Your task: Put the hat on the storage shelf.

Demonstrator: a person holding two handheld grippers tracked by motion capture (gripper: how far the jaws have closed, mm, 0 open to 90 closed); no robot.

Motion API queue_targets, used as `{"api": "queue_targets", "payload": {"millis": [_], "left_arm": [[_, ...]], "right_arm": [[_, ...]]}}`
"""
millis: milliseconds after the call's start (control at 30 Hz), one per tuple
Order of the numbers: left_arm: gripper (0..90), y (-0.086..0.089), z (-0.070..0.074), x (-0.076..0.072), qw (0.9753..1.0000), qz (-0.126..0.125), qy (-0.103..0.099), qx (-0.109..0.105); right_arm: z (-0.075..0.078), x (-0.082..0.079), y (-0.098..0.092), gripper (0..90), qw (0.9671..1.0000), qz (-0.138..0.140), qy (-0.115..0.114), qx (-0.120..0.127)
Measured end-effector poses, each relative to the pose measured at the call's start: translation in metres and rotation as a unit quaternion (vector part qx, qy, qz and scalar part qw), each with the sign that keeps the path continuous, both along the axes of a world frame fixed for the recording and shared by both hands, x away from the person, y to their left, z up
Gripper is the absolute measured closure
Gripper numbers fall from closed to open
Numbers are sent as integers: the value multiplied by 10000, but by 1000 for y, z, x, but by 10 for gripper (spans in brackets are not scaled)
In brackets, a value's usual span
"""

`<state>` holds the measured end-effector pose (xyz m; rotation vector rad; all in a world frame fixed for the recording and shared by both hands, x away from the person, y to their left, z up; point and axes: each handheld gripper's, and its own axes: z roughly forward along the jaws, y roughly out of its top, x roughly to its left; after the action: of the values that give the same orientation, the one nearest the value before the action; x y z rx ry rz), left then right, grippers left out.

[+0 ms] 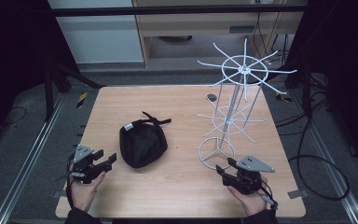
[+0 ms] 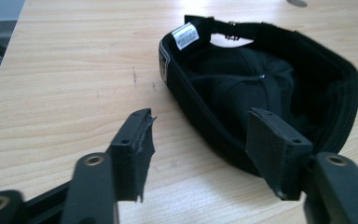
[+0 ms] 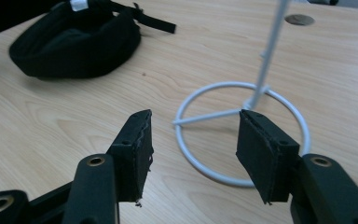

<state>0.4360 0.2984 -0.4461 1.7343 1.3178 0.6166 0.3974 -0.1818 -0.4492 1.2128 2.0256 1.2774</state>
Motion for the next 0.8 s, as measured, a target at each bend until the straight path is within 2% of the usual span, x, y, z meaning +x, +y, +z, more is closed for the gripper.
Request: {"api": "queue_targets", "payload": {"millis": [100, 233, 333, 433, 467, 633, 800], "left_arm": [[434, 0, 2, 3, 9999, 17, 11, -101], [451, -1, 6, 7, 9999, 45, -28, -126], [469, -1, 9, 12, 9997, 99, -129, -187], [479, -3, 9, 15, 9996, 128, -121, -231], [492, -4, 8, 17, 9996, 146, -113, -207], [505, -9, 4, 26, 9996, 206, -59, -162], [508, -12, 1, 32, 9996, 197, 8, -180]], "right_arm": [[2, 2, 12, 464, 9999, 86, -60, -34], [5, 6, 25, 483, 9998, 193, -78, -42], [9, 10, 41, 492, 9994, 298, -155, 3], [10, 12, 49, 496, 9992, 354, -164, 13], [11, 15, 58, 507, 9990, 413, -180, 11], [13, 20, 77, 514, 9985, 465, -303, 15], [13, 21, 91, 511, 9979, 531, -359, 18]]}}
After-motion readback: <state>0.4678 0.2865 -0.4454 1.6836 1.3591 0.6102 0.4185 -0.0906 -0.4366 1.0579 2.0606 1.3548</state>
